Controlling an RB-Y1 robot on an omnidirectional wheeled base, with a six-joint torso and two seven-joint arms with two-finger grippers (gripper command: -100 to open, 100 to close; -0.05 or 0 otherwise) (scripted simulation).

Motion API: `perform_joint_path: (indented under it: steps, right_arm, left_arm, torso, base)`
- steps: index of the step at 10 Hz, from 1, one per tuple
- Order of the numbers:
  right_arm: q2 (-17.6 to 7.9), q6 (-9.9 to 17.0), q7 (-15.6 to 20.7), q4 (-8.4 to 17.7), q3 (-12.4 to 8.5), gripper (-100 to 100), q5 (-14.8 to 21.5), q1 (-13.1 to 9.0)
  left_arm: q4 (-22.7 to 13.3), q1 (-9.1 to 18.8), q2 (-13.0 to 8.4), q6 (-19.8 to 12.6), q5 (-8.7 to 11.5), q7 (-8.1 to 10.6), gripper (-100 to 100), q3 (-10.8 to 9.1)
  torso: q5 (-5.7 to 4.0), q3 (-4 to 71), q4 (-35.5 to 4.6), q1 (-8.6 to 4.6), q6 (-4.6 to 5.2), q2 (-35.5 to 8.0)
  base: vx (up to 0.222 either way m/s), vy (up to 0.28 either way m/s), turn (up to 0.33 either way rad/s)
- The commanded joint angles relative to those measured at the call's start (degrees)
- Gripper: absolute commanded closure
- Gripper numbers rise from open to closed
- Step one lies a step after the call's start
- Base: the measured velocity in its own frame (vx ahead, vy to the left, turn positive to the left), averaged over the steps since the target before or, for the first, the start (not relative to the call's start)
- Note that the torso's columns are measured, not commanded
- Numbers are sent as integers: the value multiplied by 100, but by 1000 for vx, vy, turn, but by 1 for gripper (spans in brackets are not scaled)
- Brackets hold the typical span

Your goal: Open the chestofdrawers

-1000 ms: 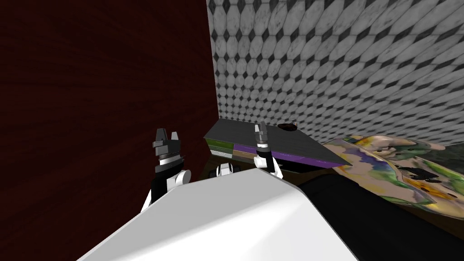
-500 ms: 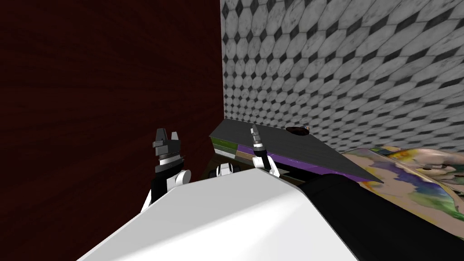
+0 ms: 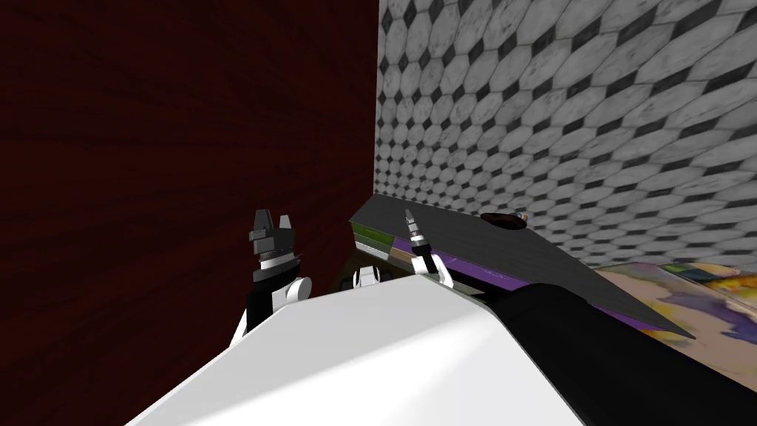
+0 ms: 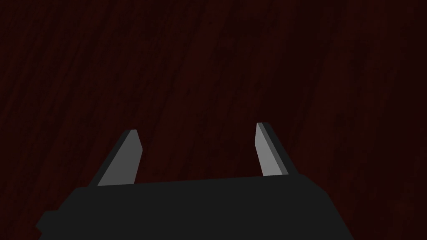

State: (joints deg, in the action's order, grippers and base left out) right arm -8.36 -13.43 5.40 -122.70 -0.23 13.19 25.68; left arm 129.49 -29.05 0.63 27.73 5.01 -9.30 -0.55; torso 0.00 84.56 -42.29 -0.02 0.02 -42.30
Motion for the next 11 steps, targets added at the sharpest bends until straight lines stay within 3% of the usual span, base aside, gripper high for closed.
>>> perform_joint_path:
  steps: [1, 4, 5, 6, 7, 8, 10, 11]
  right_arm:
    - [-18, 347, 25, 340, 24, -100, 261, -69]
    - [-61, 943, 58, 760, 93, -100, 744, -137]
    - [-61, 1010, 58, 818, 93, -100, 744, -137]
    - [-81, 1198, 75, 1067, 129, -100, 988, -173]
    - [-81, 1357, 75, 1076, 129, -100, 994, -173]
    - [-98, 1537, 92, 1339, 166, -100, 1250, -213]
    - [-98, 1713, 92, 1347, 166, -100, 1250, -213]
    - [-113, 1917, 109, 1606, 204, -100, 1508, -254]
  left_arm:
    - [0, 1, 0, 0, 0, 0, 0, 0]
    - [0, 0, 0, 0, 0, 0, 0, 0]
    - [0, 0, 0, 0, 0, 0, 0, 0]
    - [0, 0, 0, 0, 0, 0, 0, 0]
    - [0, 1, 0, 0, 0, 0, 0, 0]
    - [0, -1, 0, 0, 0, 0, 0, 0]
    - [0, -1, 0, 0, 0, 0, 0, 0]
    - [0, -1, 0, 0, 0, 0, 0, -1]
  torso:
    - [0, 1, 1, 3, -5, 3]
    - [1, 2, 1, 2, 1, 2]
    - [0, 2, 1, 6, -3, 4]
    - [0, 1, 0, 1, 0, 1]
    - [0, 0, 0, 5, -5, 0]
    - [0, 0, 0, -2, 3, 0]
    - [0, 1, 1, -1, 1, 2]
    - [-2, 0, 0, -6, 2, 0]
  base:
    - [7, 26, 131]
    - [13, 41, 212]
    - [12, 37, 173]
    - [9, 39, 328]
    - [11, 31, 131]
    - [13, 42, 266]
    - [12, 21, 70]
    - [13, 31, 225]
